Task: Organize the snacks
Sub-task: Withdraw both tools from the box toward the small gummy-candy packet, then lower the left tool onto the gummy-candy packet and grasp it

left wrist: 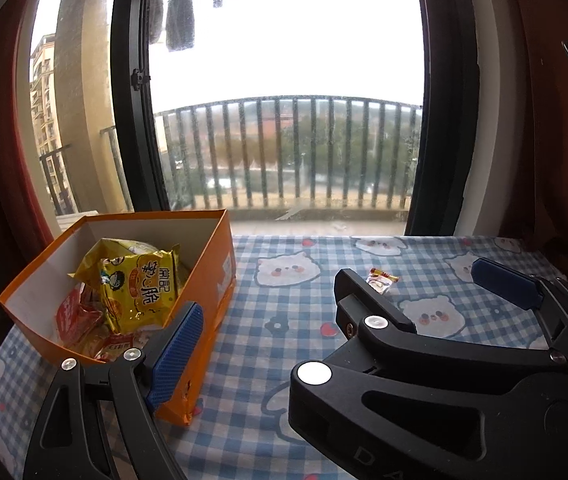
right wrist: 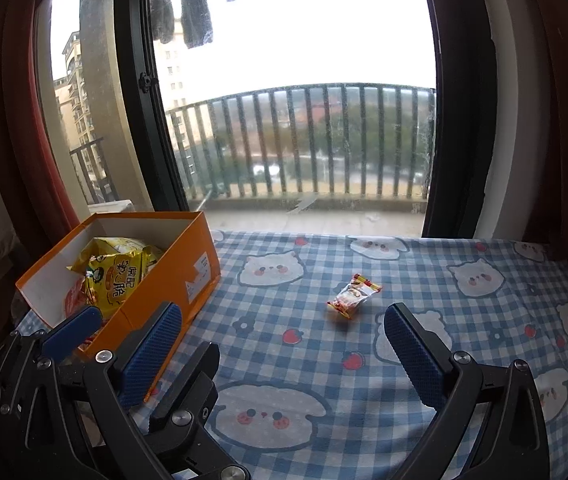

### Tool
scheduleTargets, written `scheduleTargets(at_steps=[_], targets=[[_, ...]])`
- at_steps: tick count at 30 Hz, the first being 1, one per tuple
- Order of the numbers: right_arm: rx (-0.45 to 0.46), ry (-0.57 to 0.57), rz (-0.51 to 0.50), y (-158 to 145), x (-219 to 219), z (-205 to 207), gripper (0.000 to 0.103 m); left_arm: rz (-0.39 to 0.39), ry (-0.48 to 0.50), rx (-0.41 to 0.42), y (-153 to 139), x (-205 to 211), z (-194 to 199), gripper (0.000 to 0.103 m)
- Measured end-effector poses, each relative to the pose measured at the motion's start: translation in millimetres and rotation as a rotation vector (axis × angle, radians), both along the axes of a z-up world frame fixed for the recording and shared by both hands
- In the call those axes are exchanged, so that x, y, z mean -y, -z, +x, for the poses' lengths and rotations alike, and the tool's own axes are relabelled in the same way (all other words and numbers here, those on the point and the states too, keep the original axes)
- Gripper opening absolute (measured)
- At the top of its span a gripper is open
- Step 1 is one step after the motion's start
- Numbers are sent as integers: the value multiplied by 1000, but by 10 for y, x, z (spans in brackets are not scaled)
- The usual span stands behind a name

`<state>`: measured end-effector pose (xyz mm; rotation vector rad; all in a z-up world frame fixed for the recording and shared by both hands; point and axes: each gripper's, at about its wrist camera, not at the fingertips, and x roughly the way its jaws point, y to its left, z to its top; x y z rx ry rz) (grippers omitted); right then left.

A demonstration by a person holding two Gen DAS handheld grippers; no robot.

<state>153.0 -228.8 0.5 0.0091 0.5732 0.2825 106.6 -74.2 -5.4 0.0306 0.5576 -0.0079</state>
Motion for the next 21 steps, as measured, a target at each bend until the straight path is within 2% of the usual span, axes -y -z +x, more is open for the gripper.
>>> scheduleTargets(at_steps=[4, 7, 13, 21], targets=[[8, 11, 29, -22, 224, 82, 102, 41, 19, 15, -62, 274, 87, 87], [20, 10, 24, -84, 382, 180, 102, 28, 40, 23, -117, 439, 205, 87], [52, 82, 10, -206, 757, 409, 102, 7, 95, 51, -162, 803, 466, 87], [12, 115, 14, -113, 1125, 755, 102, 9, 133, 4, -69, 1112, 819, 87]])
